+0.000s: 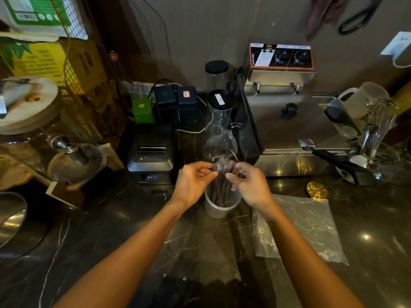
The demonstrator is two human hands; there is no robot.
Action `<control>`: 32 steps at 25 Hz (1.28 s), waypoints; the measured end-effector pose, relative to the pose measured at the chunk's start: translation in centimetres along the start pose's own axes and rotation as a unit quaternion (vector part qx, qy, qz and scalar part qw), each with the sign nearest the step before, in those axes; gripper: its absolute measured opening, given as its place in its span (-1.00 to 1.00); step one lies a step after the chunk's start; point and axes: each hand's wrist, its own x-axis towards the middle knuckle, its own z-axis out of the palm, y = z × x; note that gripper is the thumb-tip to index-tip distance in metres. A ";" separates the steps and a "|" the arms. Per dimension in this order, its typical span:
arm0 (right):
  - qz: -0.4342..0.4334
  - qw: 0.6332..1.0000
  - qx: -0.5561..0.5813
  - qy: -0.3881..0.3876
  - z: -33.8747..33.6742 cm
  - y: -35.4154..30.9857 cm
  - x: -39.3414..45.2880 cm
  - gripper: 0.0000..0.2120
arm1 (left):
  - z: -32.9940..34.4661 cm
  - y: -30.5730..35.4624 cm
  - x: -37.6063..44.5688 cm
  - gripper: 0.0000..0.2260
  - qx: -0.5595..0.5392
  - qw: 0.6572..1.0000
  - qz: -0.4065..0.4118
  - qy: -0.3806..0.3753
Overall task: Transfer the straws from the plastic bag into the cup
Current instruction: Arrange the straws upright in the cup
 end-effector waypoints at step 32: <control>-0.123 0.986 -0.114 0.014 -1.6 -0.6 -0.1 -0.90 | 0.1 -0.5 0.6 -0.73 0.185 0.980 0.053 -0.046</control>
